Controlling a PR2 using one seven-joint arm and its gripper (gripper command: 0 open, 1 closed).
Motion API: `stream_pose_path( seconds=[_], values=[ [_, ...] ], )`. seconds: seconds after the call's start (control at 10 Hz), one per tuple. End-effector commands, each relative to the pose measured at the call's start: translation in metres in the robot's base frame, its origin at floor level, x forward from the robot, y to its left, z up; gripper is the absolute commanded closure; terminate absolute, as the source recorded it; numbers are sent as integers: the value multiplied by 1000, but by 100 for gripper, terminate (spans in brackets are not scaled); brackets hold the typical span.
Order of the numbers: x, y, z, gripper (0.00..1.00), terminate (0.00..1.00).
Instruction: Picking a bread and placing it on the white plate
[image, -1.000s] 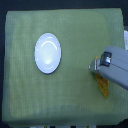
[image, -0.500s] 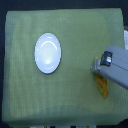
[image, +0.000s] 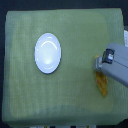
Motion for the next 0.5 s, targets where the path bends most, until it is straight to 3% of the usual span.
stream_pose_path(
  seconds=[0.0, 0.4],
  values=[
    [29, 12, 46, 100, 0],
    [52, 44, 118, 100, 0]
  ],
)
